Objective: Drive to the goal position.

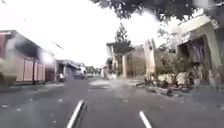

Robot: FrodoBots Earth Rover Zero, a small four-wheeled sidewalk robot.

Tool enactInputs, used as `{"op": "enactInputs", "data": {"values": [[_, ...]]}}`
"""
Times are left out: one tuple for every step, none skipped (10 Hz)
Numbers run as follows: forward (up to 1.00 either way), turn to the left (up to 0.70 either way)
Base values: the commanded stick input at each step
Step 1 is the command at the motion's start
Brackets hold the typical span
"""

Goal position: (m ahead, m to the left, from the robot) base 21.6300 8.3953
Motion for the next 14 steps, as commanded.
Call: {"op": "enactInputs", "data": {"values": [[1.00, 0.13], [1.00, 0.19], [1.00, 0.11], [1.00, 0.06], [1.00, 0.01], [1.00, 0.16], [1.00, 0.01], [1.00, 0.23], [1.00, 0.17], [1.00, 0.16], [1.00, 0.19], [1.00, 0.22], [1.00, 0.15], [1.00, -0.06]]}}
